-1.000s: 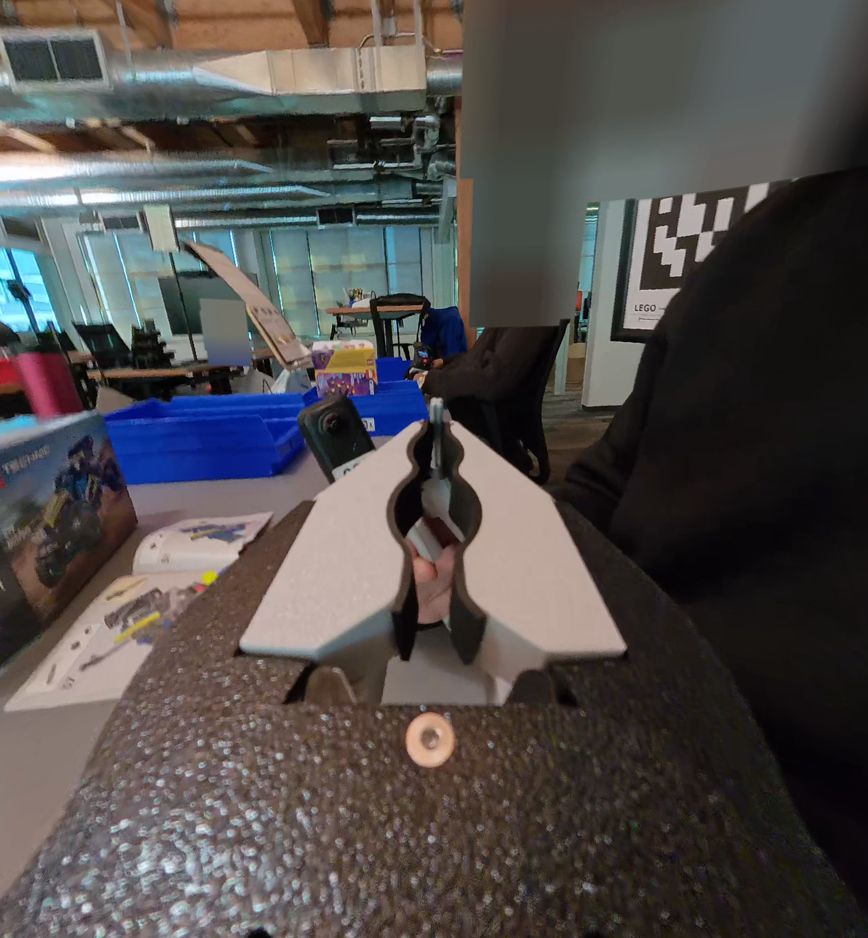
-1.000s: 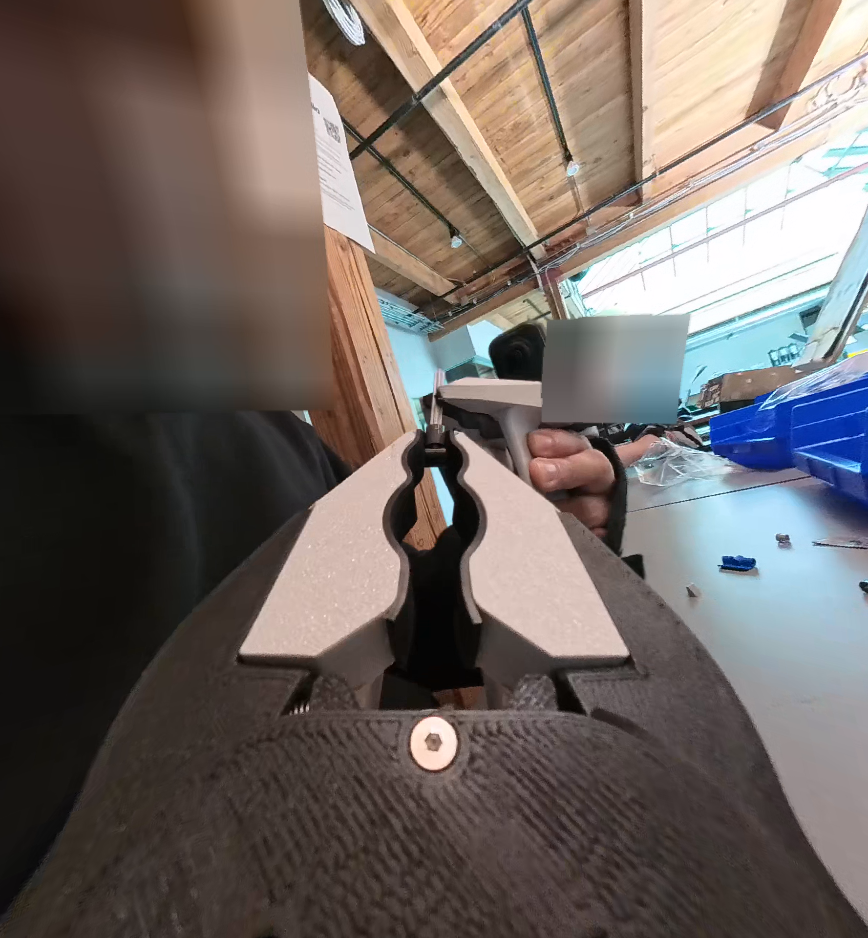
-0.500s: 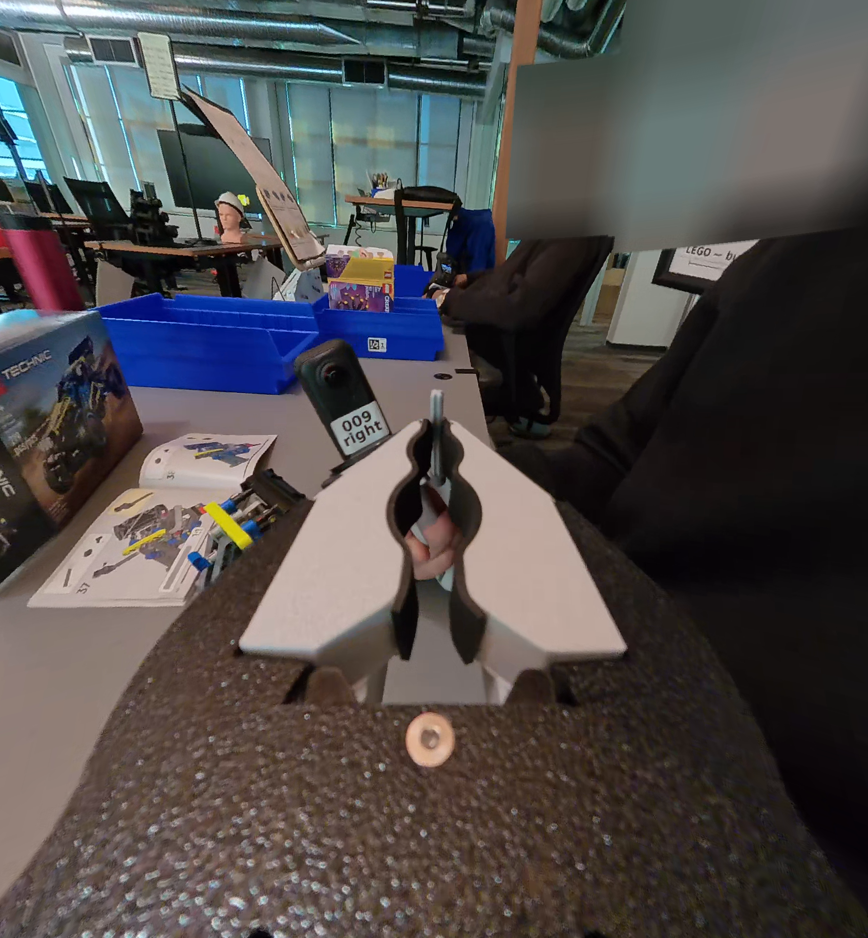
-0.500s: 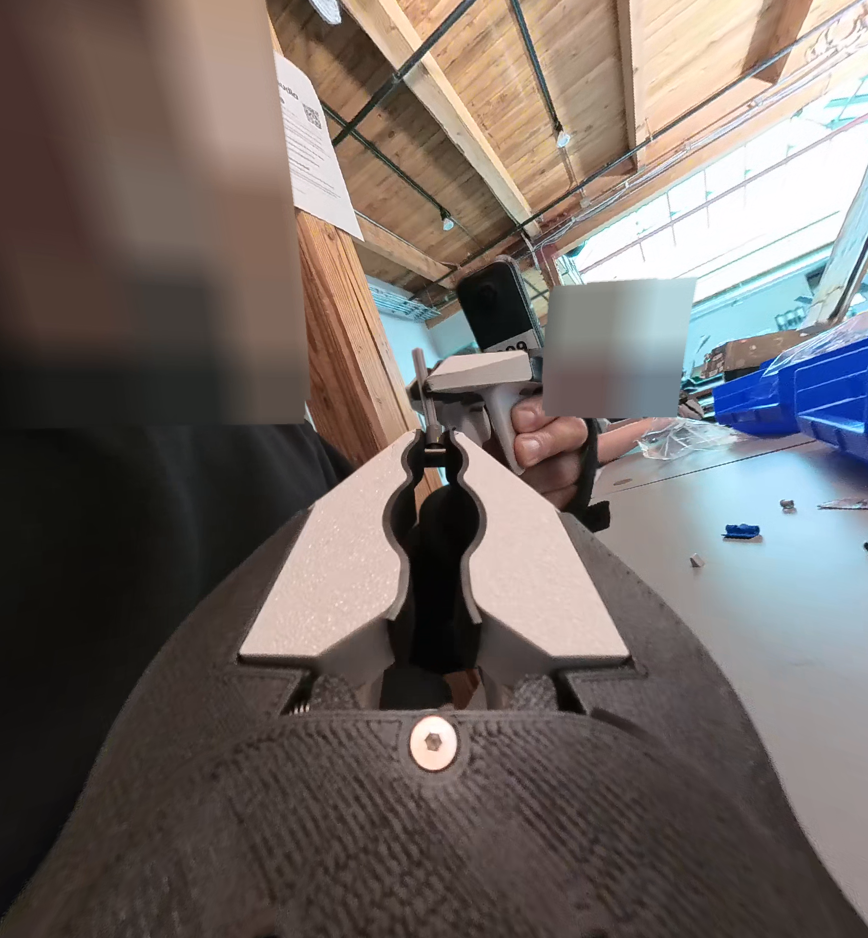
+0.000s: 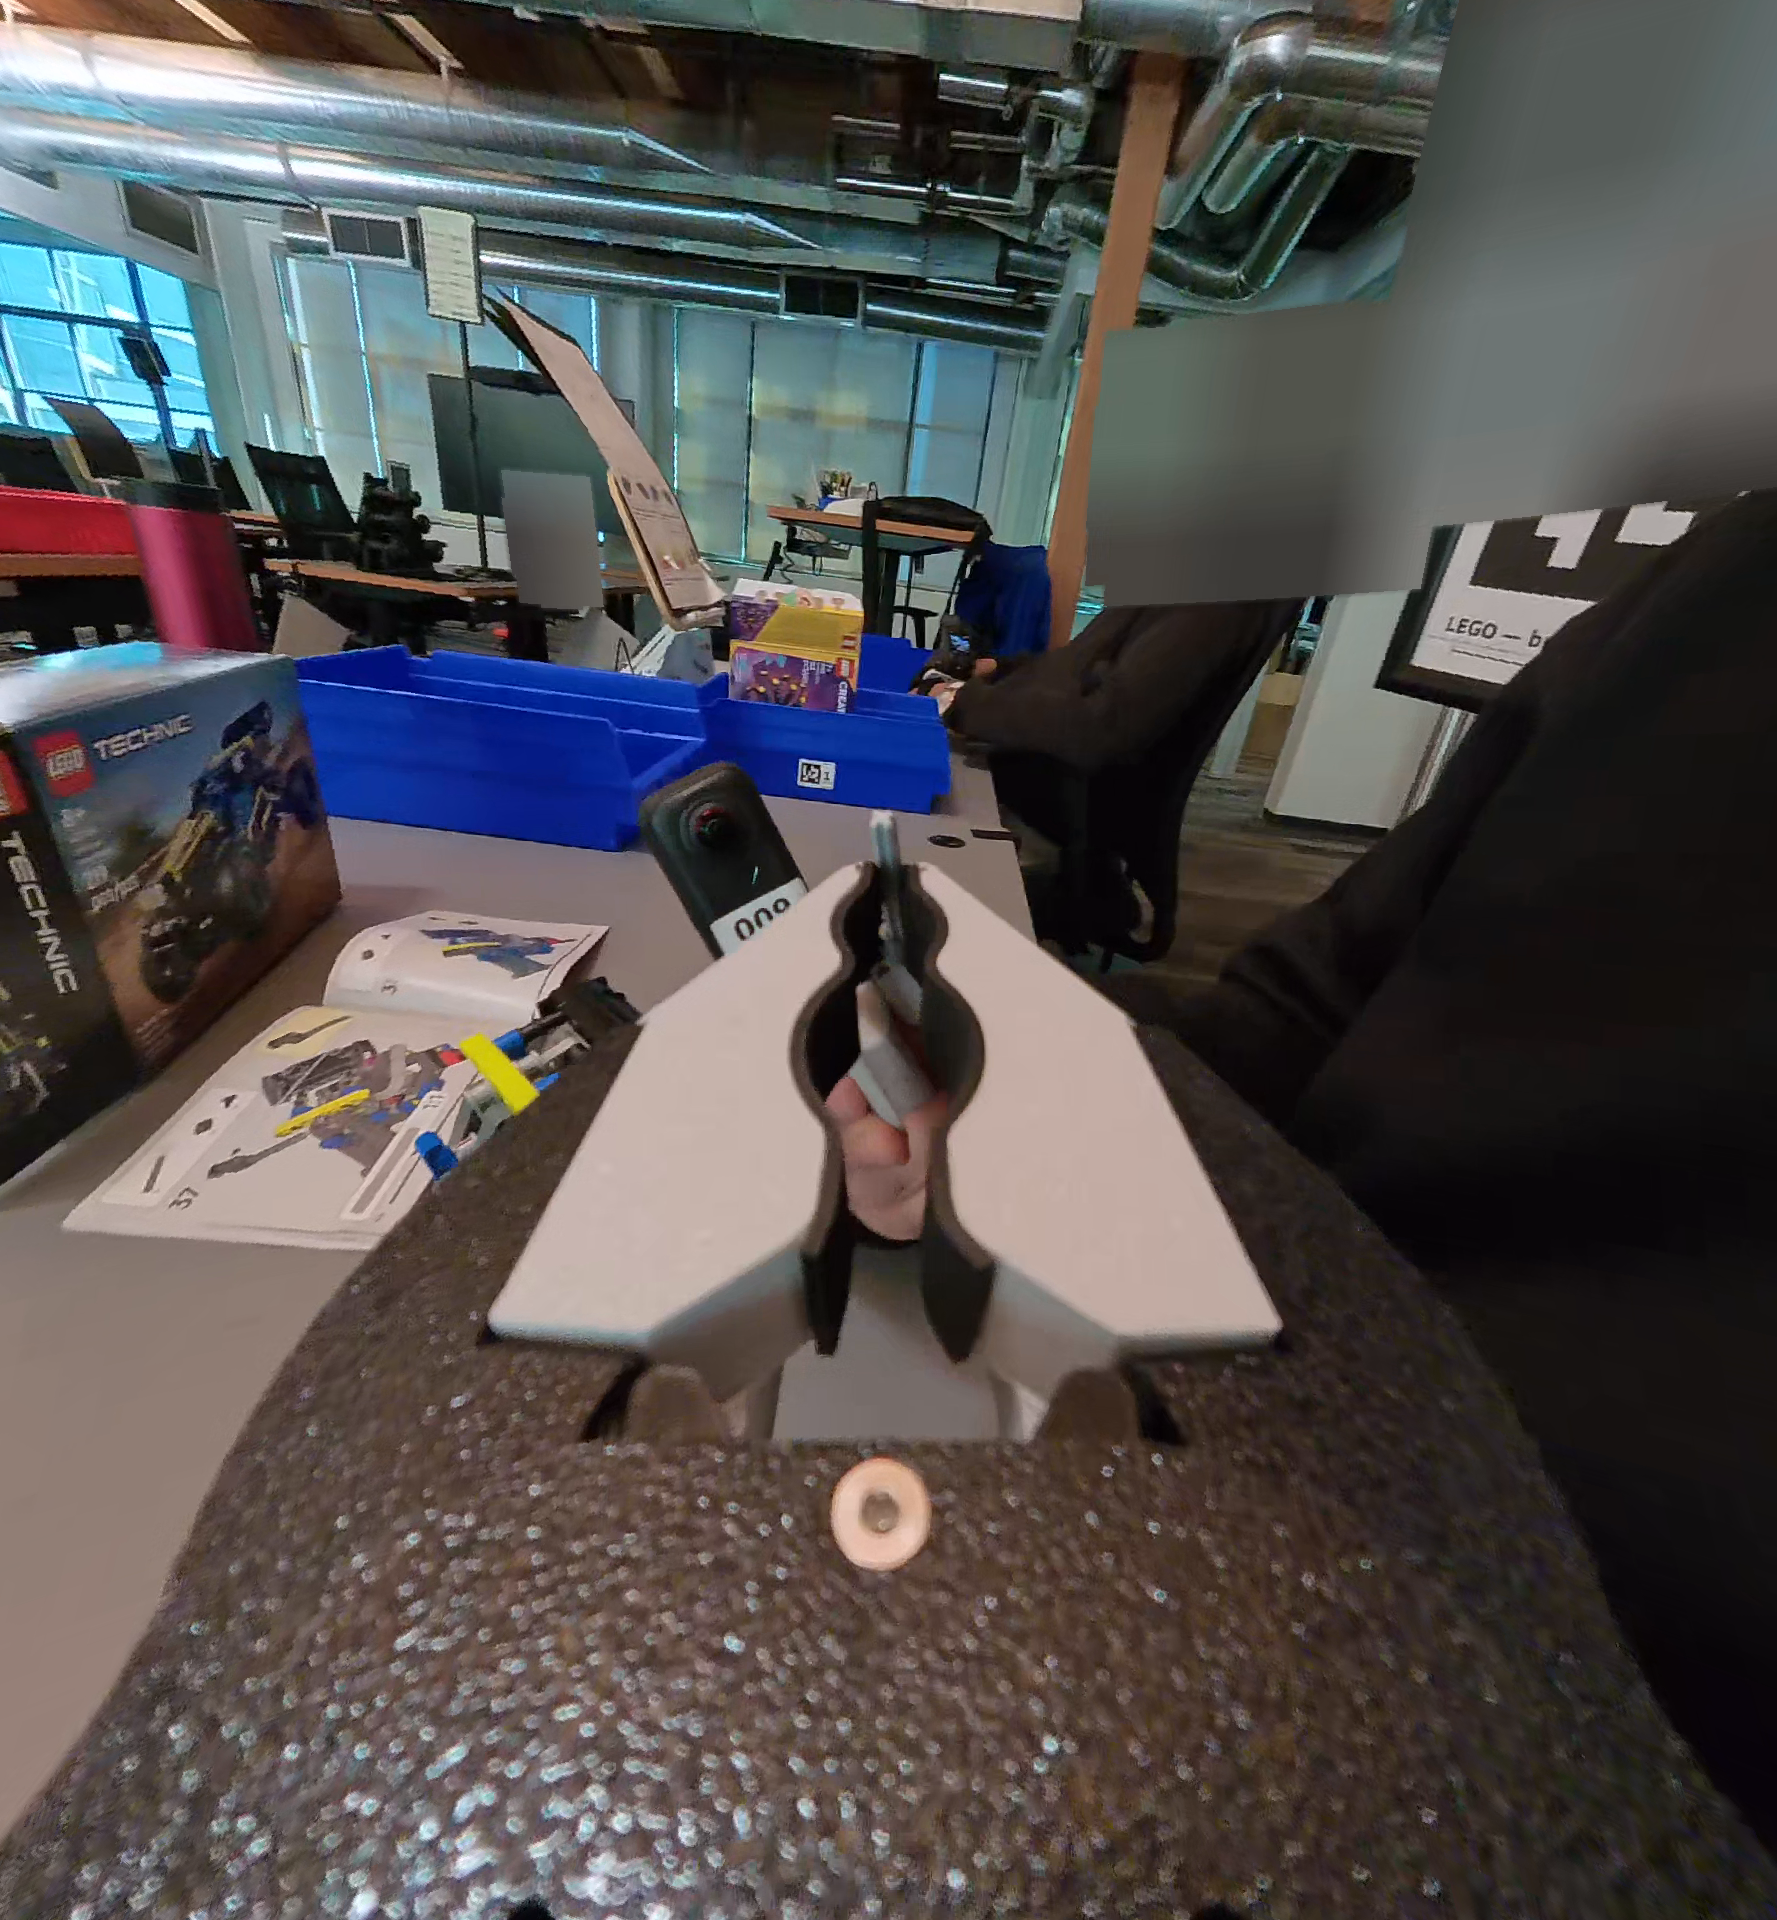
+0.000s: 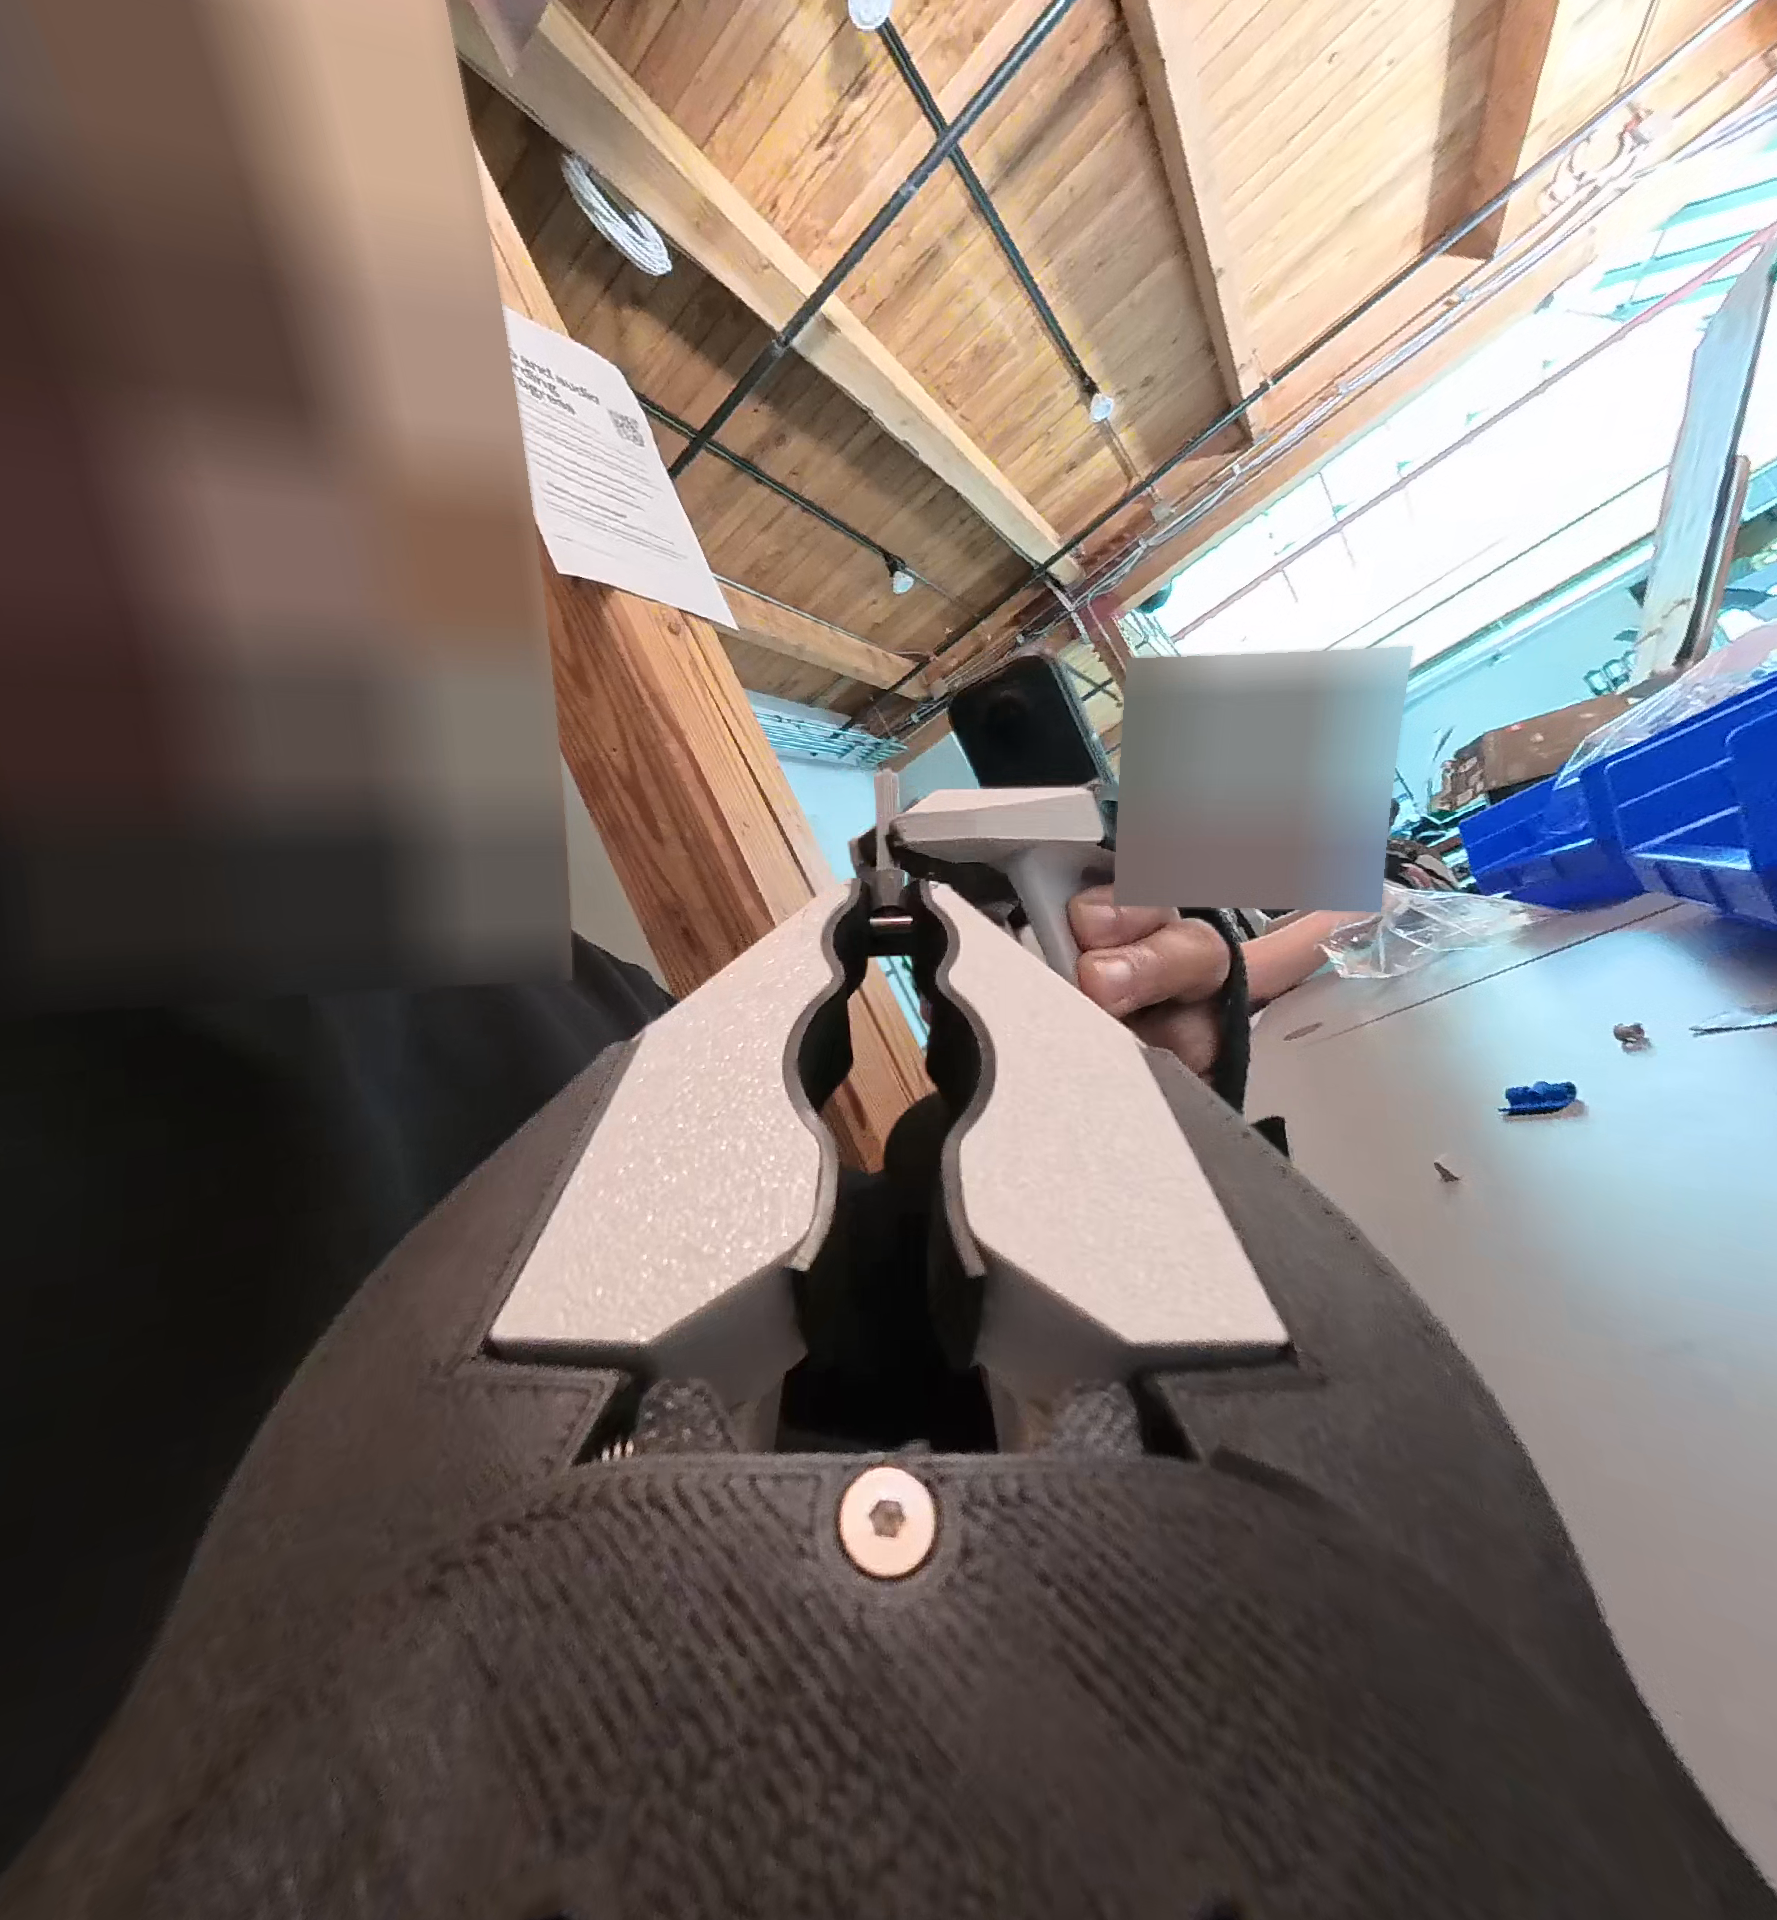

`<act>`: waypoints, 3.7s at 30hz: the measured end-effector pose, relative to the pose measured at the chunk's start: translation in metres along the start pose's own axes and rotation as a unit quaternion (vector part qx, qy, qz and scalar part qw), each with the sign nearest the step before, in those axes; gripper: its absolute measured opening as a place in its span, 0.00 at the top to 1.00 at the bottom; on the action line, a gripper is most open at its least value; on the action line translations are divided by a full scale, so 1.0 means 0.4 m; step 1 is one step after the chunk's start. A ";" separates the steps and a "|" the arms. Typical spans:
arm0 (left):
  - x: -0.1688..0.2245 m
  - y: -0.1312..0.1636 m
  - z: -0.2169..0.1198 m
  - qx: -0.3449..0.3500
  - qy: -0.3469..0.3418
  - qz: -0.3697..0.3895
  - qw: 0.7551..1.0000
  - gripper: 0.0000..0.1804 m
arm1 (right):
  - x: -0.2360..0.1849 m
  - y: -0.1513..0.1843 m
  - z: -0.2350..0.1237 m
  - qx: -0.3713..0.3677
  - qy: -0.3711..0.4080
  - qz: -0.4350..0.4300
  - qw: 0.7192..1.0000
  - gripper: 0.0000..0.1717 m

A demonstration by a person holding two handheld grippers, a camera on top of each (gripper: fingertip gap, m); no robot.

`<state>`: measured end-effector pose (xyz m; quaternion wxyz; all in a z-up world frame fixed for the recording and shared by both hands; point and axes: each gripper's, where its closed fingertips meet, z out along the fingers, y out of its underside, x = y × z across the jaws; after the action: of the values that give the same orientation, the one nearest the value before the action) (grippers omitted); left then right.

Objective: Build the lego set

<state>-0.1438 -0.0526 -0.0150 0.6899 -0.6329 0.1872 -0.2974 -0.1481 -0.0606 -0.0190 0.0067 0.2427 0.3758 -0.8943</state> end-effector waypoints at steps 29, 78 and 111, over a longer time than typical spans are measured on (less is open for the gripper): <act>-0.107 0.053 -0.021 -0.150 -0.236 0.421 0.863 0.64 | 0.071 -0.031 -0.037 0.033 0.133 -0.079 0.987 0.98; -0.018 0.074 0.086 -0.146 -0.150 0.569 0.795 0.79 | 0.044 0.077 -0.130 -0.341 0.269 -0.335 0.836 1.00; -0.071 0.215 -0.226 -0.278 -0.221 0.148 0.923 0.85 | 0.087 0.099 -0.319 -0.481 0.340 -0.501 0.634 1.00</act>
<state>-0.2075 -0.1010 -0.1148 0.5464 -0.8139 0.1966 0.0194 -0.1162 0.0031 -0.1374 -0.4548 0.2665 0.7925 -0.3067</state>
